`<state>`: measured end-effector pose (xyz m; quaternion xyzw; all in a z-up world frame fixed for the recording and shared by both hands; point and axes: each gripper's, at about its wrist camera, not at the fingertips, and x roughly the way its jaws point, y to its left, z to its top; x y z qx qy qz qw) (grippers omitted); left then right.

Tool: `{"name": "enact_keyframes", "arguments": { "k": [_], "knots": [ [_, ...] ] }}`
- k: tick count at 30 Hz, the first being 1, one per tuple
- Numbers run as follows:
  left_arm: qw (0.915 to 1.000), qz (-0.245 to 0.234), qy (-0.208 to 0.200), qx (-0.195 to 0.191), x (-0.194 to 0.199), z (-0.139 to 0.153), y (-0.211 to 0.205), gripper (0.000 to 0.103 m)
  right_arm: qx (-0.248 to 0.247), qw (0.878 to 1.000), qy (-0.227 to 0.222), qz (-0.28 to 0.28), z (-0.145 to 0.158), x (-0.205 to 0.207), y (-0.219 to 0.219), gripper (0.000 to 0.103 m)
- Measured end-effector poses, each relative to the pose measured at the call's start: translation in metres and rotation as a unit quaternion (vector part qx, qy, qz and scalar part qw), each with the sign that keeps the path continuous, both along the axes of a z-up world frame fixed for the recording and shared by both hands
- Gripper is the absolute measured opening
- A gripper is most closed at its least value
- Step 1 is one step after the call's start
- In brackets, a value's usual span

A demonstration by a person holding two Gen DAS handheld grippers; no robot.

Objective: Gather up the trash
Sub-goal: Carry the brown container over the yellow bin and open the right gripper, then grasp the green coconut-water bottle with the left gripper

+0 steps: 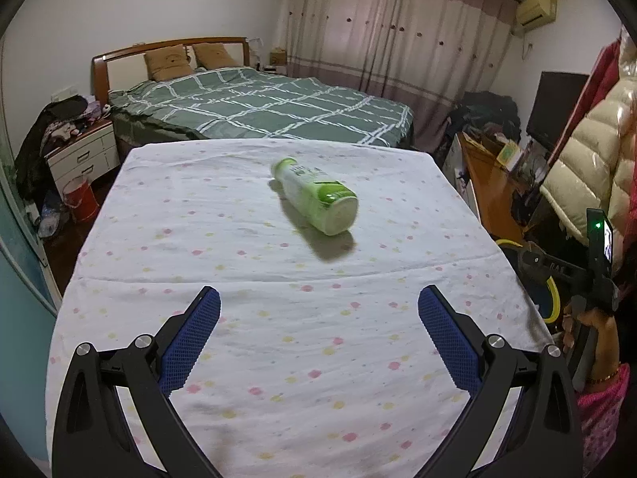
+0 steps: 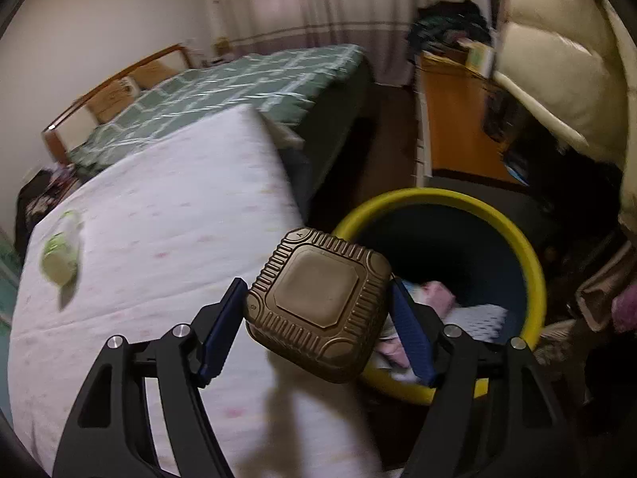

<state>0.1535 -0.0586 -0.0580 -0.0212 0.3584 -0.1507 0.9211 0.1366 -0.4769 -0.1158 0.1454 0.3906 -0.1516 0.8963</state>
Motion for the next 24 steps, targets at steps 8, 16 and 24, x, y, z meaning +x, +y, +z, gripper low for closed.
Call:
{"name": "enact_keyframes", "arguments": {
  "k": [8, 16, 24],
  "knots": [
    [0.9997, -0.017, 0.011, 0.013, 0.015, -0.006, -0.031, 0.098, 0.015, 0.999, 0.016, -0.045, -0.026, -0.005, -0.056, 0.069],
    [0.9994, -0.027, 0.016, 0.012, 0.031, -0.007, -0.051, 0.098, 0.027, 0.997, 0.024, -0.064, -0.038, -0.001, -0.082, 0.074],
    [0.9992, -0.029, 0.027, 0.002, 0.053, -0.006, -0.062, 0.098, 0.029, 0.997, 0.014, -0.067, -0.035, -0.005, -0.085, 0.079]
  ]
}}
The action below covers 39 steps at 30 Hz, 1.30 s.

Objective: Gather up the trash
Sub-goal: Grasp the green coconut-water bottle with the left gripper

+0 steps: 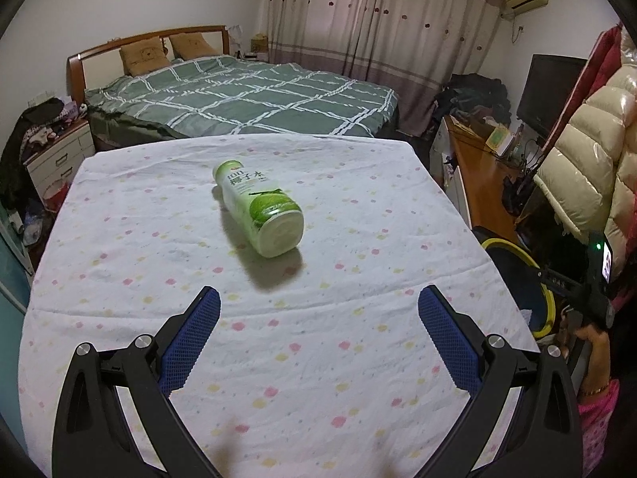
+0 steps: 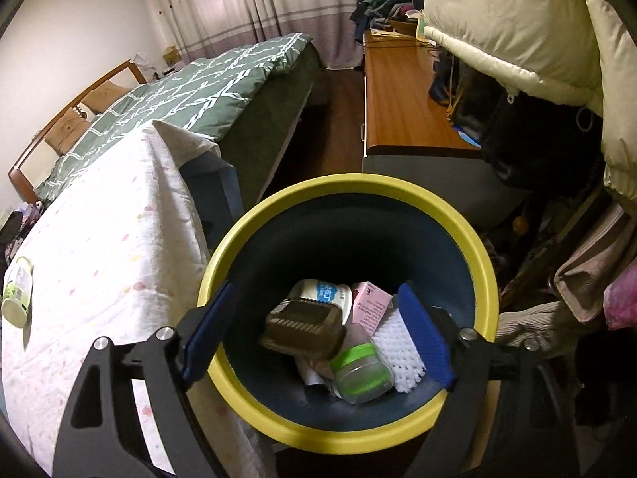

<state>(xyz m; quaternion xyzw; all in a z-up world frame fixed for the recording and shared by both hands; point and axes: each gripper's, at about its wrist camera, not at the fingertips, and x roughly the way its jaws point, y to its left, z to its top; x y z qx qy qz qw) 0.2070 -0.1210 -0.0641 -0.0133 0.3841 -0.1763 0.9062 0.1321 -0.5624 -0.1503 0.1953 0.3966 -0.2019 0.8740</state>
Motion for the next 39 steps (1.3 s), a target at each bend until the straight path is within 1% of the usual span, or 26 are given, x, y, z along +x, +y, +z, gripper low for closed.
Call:
{"name": "enact_keyframes", "arguments": {
  "k": [4, 6, 8, 11, 12, 16, 21, 23, 25, 29, 30, 31, 32, 34, 39],
  "knots": [
    [0.9995, 0.009, 0.027, -0.014, 0.027, -0.001, -0.002, 0.098, 0.002, 1.0, -0.004, 0.004, 0.003, -0.002, 0.002, 0.079],
    [0.9985, 0.019, 0.046, -0.021, 0.044, -0.002, -0.001, 0.098, -0.001, 1.0, -0.003, 0.007, 0.003, -0.002, 0.003, 0.079],
    [0.9964, 0.033, 0.067, -0.039, 0.066, -0.001, 0.002, 0.098, -0.007, 1.0, -0.001, 0.01, 0.003, 0.0, 0.005, 0.079],
    [0.9936, 0.059, 0.086, -0.043, 0.097, 0.0, 0.004, 0.098, -0.003, 1.0, 0.003, 0.014, 0.0, 0.002, 0.005, 0.079],
    [0.9928, 0.066, 0.092, -0.04, 0.107, -0.001, 0.004, 0.098, -0.004, 1.0, 0.004, 0.014, -0.001, 0.002, 0.005, 0.079],
    [0.989, 0.087, 0.12, -0.001, 0.148, -0.01, -0.003, 0.098, -0.001, 1.0, 0.007, 0.02, -0.006, 0.004, 0.008, 0.079],
    [0.9802, 0.11, 0.164, 0.018, 0.182, -0.035, -0.008, 0.097, 0.003, 1.0, 0.013, 0.026, -0.012, 0.008, 0.01, 0.079],
    [0.977, 0.12, 0.175, 0.021, 0.193, -0.043, -0.008, 0.092, 0.003, 0.999, 0.014, 0.029, -0.014, 0.009, 0.01, 0.079],
    [0.975, 0.125, 0.182, 0.027, 0.199, -0.049, -0.009, 0.084, 0.002, 0.999, 0.015, 0.03, -0.014, 0.01, 0.01, 0.079],
    [0.9699, 0.126, 0.205, 0.035, 0.213, -0.059, -0.01, 0.076, 0.002, 0.999, 0.016, 0.031, -0.016, 0.009, 0.009, 0.079],
    [0.968, 0.125, 0.215, 0.037, 0.217, -0.061, -0.011, 0.072, 0.002, 0.999, 0.016, 0.031, -0.016, 0.009, 0.008, 0.079],
    [0.9673, 0.124, 0.218, 0.04, 0.218, -0.063, -0.012, 0.071, 0.003, 0.999, 0.016, 0.031, -0.016, 0.009, 0.009, 0.079],
    [0.9668, 0.124, 0.219, 0.044, 0.22, -0.064, -0.013, 0.07, 0.003, 0.999, 0.016, 0.031, -0.015, 0.009, 0.009, 0.079],
    [0.9666, 0.115, 0.222, 0.056, 0.222, -0.065, -0.016, 0.063, 0.003, 0.999, 0.016, 0.032, -0.015, 0.009, 0.009, 0.079],
    [0.9682, 0.083, 0.227, 0.066, 0.217, -0.063, -0.021, 0.06, 0.004, 0.999, 0.016, 0.038, -0.017, 0.008, 0.008, 0.079]
  ]
}}
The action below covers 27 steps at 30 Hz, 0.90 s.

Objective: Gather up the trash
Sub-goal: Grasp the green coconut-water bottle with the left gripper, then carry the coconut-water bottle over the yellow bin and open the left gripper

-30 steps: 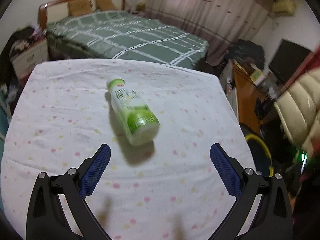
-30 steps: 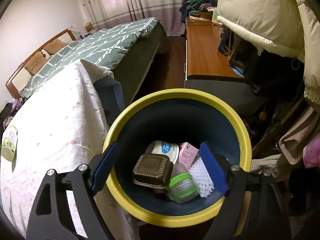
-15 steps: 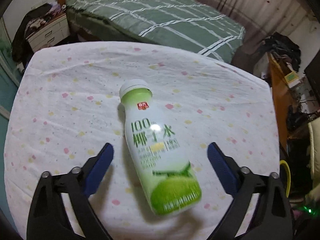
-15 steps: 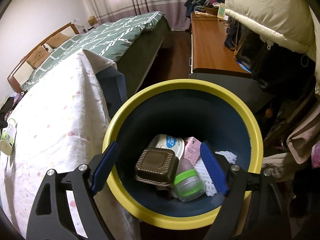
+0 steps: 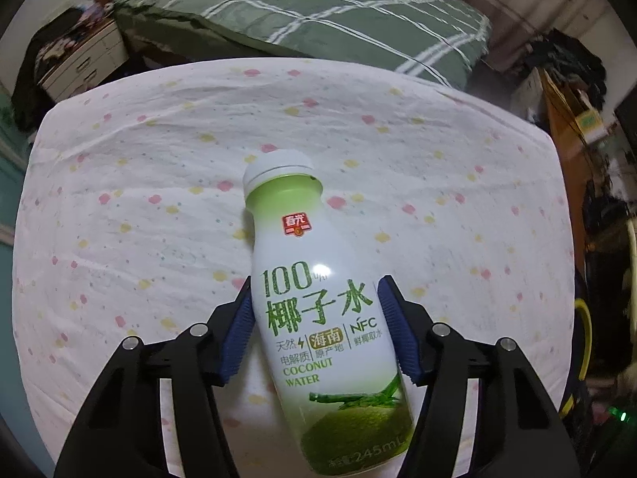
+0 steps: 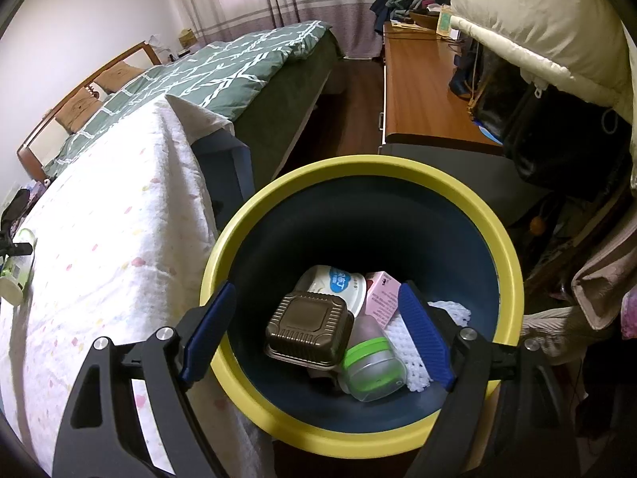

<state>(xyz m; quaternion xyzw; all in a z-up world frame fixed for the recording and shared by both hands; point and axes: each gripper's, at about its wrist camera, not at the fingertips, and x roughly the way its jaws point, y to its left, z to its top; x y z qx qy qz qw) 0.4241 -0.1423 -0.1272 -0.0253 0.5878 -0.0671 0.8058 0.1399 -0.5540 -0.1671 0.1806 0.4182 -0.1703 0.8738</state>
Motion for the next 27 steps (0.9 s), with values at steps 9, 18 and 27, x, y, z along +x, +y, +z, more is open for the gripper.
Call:
{"name": "enact_keyframes", "arguments": {
  "k": [9, 18, 27],
  "knots": [
    [0.9954, -0.09, -0.028, -0.016, -0.053, 0.024, -0.018, 0.058, -0.002, 1.0, -0.002, 0.004, 0.004, -0.006, 0.001, 0.079],
    [0.9805, -0.184, -0.056, -0.039, -0.122, 0.053, -0.058, 0.057, -0.005, 1.0, -0.003, 0.008, 0.009, -0.021, 0.002, 0.079],
    [0.957, -0.272, -0.072, -0.07, -0.179, 0.082, -0.12, 0.057, -0.007, 1.0, -0.013, 0.004, 0.018, -0.047, -0.005, 0.079]
  ]
}}
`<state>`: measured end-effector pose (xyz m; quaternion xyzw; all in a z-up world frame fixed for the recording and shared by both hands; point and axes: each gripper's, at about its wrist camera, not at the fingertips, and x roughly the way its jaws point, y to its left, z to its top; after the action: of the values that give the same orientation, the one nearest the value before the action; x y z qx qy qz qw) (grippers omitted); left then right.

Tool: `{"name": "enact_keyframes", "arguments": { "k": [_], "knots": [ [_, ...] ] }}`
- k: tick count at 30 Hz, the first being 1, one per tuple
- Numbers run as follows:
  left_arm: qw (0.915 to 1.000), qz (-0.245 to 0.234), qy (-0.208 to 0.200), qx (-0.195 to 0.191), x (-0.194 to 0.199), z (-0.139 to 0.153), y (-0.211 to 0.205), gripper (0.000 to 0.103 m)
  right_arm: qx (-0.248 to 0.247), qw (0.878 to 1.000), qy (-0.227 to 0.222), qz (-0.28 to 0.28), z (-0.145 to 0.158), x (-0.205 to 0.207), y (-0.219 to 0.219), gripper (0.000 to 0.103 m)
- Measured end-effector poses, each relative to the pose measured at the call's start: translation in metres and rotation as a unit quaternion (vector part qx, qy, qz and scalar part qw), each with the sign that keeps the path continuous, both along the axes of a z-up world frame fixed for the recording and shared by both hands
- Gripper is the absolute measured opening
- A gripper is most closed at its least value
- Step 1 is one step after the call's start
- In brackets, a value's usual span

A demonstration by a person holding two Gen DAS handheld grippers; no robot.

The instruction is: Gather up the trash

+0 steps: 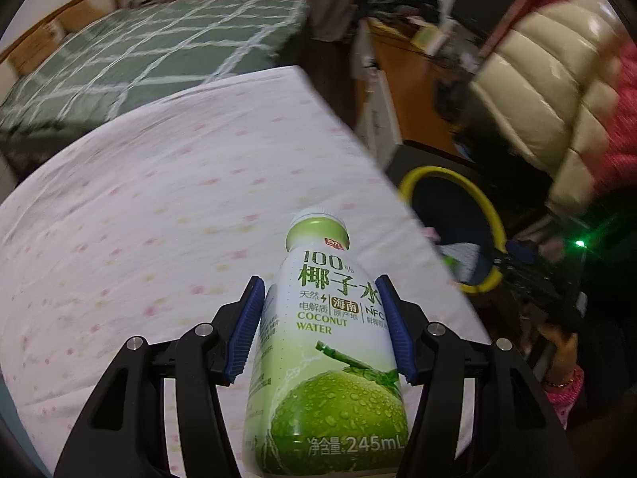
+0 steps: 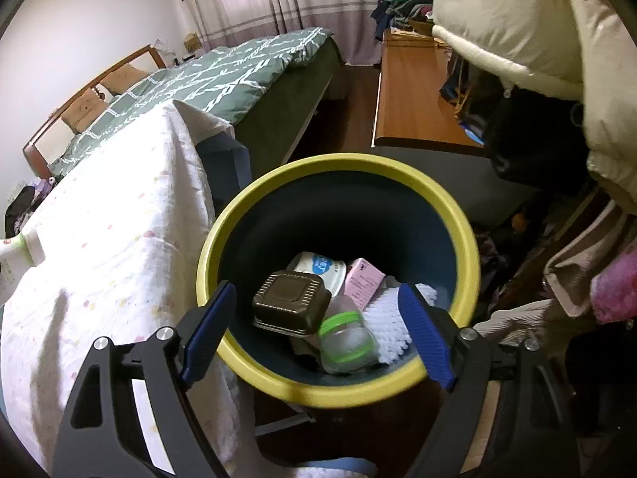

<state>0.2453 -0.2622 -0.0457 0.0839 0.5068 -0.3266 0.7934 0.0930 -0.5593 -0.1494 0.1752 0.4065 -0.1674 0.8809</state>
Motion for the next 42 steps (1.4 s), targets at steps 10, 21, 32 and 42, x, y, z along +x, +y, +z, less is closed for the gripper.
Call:
{"name": "enact_keyframes", "arguments": {
  "k": [10, 21, 32, 42],
  "knots": [
    [0.9929, -0.117, -0.005, -0.021, -0.03, 0.004, -0.136, 0.057, -0.011, 1.0, -0.017, -0.018, 0.017, -0.046, -0.015, 0.079],
    [0.9894, -0.144, 0.015, -0.012, -0.019, -0.054, -0.266, 0.058, -0.019, 0.999, -0.017, -0.045, 0.025, -0.077, -0.034, 0.079],
    [0.9893, -0.092, -0.081, -0.079, -0.033, 0.004, -0.187, 0.094, -0.02, 0.999, -0.033, -0.035, 0.039, -0.084, -0.017, 0.079],
    [0.9622, 0.055, -0.242, -0.113, -0.113, 0.071, 0.039, 0.098, -0.028, 0.997, -0.066, 0.02, 0.067, -0.101, 0.039, 0.079]
  ]
}}
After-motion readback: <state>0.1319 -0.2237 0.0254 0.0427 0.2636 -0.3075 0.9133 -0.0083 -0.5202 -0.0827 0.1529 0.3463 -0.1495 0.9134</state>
